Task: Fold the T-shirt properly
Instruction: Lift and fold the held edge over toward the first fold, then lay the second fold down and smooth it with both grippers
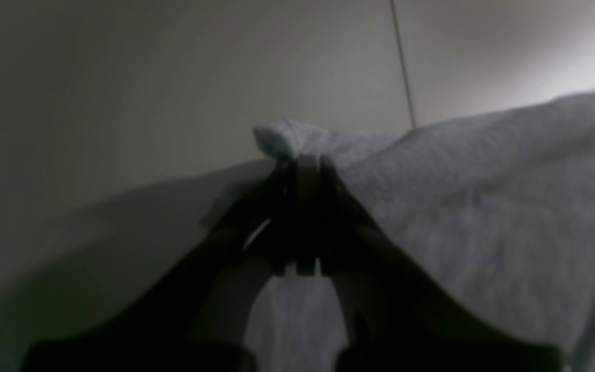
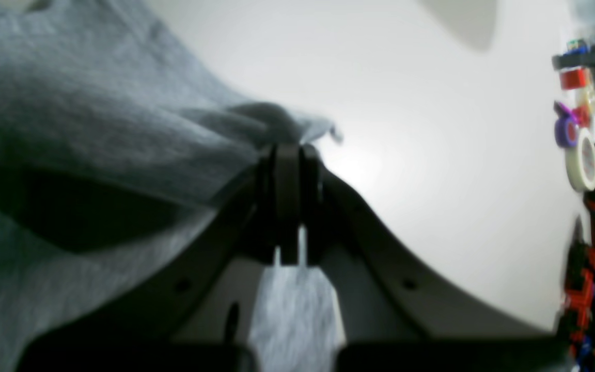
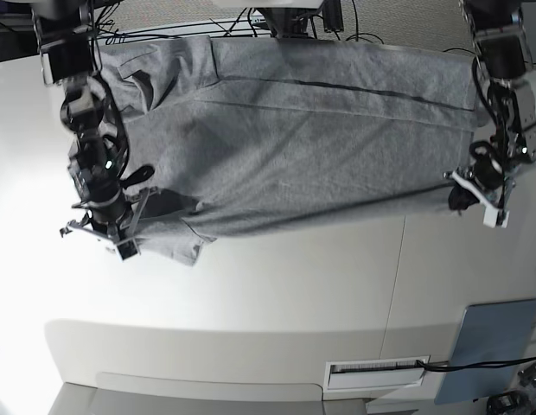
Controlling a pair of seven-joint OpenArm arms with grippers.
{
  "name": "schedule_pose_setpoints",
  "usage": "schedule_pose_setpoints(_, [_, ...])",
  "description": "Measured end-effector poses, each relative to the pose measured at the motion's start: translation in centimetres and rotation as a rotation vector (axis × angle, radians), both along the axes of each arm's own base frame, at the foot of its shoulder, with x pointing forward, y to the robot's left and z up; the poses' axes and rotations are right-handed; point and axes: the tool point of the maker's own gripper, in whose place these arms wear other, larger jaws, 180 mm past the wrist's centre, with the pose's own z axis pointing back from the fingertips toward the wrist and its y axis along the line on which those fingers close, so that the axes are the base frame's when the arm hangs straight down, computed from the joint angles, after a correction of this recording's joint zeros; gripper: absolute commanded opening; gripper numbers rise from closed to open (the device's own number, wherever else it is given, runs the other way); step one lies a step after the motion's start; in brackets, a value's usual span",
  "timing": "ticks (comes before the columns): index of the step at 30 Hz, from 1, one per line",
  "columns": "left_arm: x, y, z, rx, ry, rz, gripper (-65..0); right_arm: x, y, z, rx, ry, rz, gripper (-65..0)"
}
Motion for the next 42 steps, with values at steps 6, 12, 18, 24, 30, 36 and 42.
schedule_pose_setpoints(6, [-2.5,0.6,0.3,0.032,0.0,0.002,-65.0,-3.6,0.9,0.4,-0.045,-0.009,-0.003,-65.0])
schedule_pose_setpoints(12, [-4.3,-0.2,0.4,0.056,0.006,-0.036,-65.0,-6.8,0.5,0.6,-0.043,0.006,-0.029,-65.0])
schedule_pose_setpoints(18, [-5.8,-0.5,-0.4,0.064,0.047,-0.05,-65.0,-10.8,-0.7,0.2,-0.045,0.053,-0.072,-65.0])
schedule_pose_setpoints(24, [-6.7,-1.0,-0.3,0.059,0.063,-0.061,-65.0,-14.0,0.6,-0.2,-0.023,0.1,-0.041,-65.0])
schedule_pose_setpoints(30, [-8.1,-0.8,-1.1,0.067,0.097,-0.043,-65.0,-16.0,0.9,-0.9,-0.02,0.151,-0.037,-65.0])
schedule_pose_setpoints(36, [-9.2,-0.8,-1.8,0.066,0.125,-0.043,-65.0,-17.6,1.2,-1.3,-0.018,0.185,-0.033,-65.0])
schedule_pose_setpoints(42, [-9.2,-0.8,-1.7,0.066,0.122,-0.043,-65.0,-18.7,2.1,0.1,-0.016,0.172,-0.008,-65.0])
